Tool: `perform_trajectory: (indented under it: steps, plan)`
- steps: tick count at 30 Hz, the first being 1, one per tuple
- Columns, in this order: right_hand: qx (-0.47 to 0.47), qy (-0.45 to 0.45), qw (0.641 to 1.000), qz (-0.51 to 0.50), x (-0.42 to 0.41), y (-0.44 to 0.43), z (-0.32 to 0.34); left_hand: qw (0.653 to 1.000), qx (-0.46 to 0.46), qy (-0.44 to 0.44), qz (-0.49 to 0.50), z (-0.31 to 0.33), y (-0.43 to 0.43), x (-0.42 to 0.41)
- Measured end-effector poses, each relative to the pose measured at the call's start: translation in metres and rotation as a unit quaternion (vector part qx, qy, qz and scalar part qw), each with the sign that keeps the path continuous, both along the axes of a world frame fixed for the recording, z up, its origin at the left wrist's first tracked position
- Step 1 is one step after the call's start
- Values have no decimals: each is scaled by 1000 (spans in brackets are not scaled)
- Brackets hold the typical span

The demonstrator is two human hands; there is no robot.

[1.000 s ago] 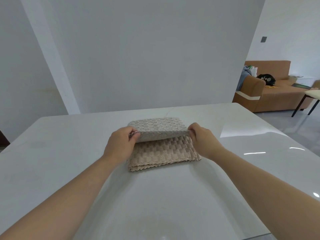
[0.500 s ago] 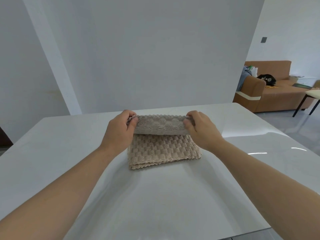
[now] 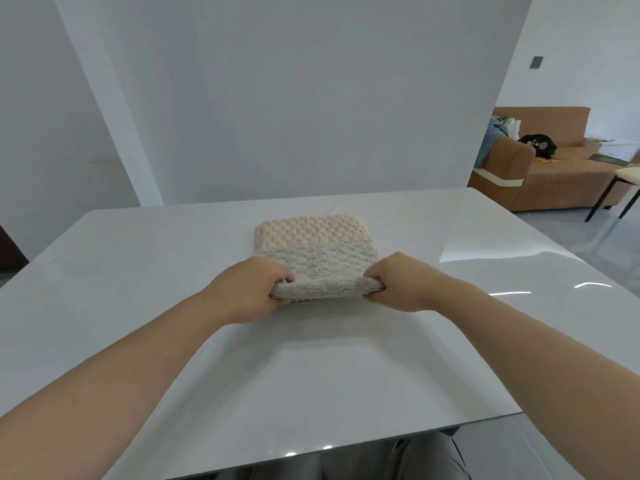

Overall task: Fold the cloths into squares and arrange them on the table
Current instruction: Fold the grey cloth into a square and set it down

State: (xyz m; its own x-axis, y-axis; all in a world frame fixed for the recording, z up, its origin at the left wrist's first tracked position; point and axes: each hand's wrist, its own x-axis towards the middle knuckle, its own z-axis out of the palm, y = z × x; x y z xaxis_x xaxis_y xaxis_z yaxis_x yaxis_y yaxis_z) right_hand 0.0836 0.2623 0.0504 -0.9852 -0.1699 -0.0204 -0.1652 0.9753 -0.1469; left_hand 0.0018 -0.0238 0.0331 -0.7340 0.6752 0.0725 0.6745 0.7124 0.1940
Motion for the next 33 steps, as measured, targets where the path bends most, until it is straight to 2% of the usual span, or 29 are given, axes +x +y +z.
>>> perform_trajectory:
  steps: [6,12,21,33]
  plan:
    - [-23,-38,999,16,19,-4,-23,999,-39,-32,-19,-16,-3,23]
    - [-7,-41,999,-8,27,-6,-33,999,7,-40,3,-22,0,36]
    - [-20,-79,997,11,35,-8,-35,983,97,-157,11,-25,-1,48]
    - [-69,-174,982,-3,40,-5,-25,941,118,-314,44,-22,-10,59]
